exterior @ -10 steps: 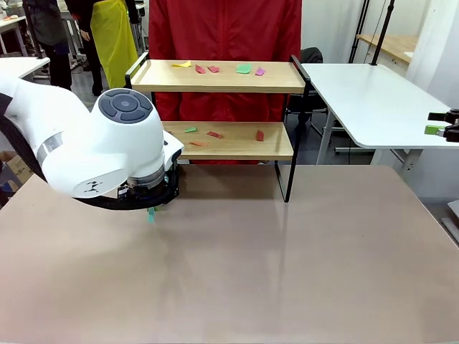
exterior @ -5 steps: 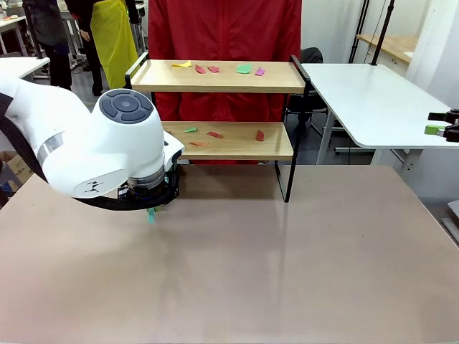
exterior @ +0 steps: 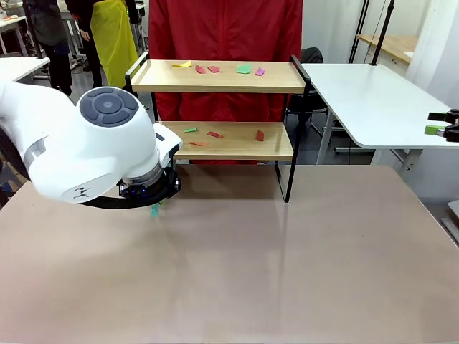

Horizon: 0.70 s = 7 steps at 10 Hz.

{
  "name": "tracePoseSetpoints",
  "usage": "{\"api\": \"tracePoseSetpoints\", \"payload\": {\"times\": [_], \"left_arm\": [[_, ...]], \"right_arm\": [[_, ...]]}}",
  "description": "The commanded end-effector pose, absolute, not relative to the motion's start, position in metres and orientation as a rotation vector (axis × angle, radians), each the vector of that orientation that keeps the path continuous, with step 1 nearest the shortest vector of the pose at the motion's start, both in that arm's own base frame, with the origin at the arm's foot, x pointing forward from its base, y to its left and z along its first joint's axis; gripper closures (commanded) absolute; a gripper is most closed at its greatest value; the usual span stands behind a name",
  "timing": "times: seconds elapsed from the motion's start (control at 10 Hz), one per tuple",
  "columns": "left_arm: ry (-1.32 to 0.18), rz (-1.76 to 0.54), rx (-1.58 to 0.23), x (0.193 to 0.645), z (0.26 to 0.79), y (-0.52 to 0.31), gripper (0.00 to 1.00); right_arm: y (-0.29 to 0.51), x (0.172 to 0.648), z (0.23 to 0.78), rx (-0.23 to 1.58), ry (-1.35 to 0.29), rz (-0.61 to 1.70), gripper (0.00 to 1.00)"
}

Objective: Clean the shelf.
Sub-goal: Clean the specific section of the Shelf indicated by the human with the Duster.

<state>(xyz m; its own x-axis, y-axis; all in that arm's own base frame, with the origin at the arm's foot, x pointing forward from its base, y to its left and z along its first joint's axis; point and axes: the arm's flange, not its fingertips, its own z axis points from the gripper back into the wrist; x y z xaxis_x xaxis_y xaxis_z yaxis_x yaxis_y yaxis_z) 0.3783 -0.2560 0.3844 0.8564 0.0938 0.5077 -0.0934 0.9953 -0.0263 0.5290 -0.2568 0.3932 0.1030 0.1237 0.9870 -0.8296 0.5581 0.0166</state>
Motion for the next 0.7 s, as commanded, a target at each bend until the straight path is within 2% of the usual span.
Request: {"api": "tracePoseSetpoints", "payload": {"times": [0.0,0.6], "left_arm": [[-0.569,0.03,-0.046,0.37,0.385,-0.245,0.87],[-0.52,-0.223,-0.148,0.362,0.397,-0.219,0.87]], "right_arm": [[-0.253,0.53,0.4,0.686,-1.267,0.787,0.0],[-0.253,0.53,0.4,0.686,-1.267,0.787,0.0]]}}
